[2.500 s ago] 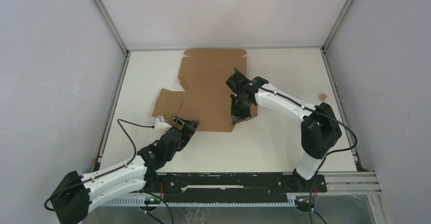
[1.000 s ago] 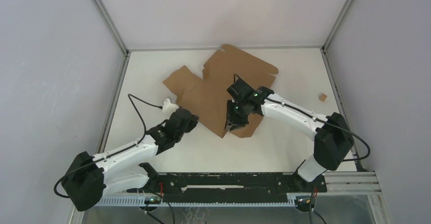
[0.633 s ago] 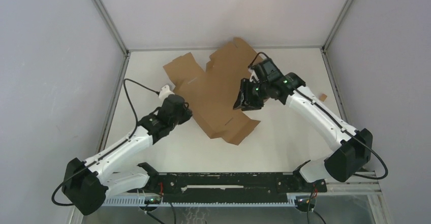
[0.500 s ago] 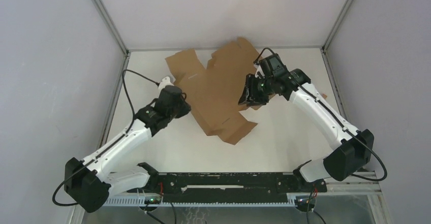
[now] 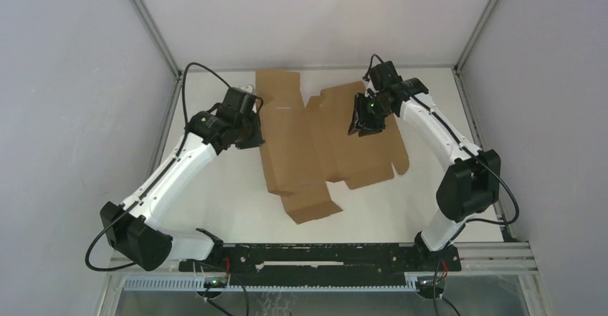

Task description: Fold the paper box

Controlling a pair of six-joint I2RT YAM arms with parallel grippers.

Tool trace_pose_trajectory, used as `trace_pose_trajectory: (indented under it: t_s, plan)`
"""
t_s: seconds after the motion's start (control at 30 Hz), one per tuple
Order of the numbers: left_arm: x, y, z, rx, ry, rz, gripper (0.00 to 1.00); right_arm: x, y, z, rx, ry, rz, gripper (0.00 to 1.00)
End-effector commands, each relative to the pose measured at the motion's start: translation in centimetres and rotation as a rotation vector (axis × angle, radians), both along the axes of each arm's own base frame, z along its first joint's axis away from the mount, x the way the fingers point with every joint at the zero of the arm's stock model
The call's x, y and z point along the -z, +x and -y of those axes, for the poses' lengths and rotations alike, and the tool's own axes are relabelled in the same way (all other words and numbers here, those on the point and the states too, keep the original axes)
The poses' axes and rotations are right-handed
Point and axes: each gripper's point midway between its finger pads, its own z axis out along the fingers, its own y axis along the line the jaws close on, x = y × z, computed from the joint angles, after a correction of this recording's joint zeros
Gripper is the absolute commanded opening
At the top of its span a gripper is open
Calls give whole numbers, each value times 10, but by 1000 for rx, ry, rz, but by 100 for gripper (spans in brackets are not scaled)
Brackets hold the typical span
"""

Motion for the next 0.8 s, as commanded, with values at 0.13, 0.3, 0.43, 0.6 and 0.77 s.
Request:
trace_pose_trajectory:
  t_s: [0.13,0.3,0.43,0.6,0.77]
  plan:
    - [-45,1,-39,50,248,-41,0,38,33,24,22,-18,1,42]
    - [-64,14,-39,74,298,-42,0,73,21,20,14,26,-40,41]
    - [-64,20,-31,127,302,-66,0,84,13,10,-11,53,-37,40]
    - [-55,28,-28,166,335,-100,0,96,11,-2,-44,55,-45,40]
    - [-48,35,-18,180,335,-106,0,105,25,-17,-43,88,-10,40]
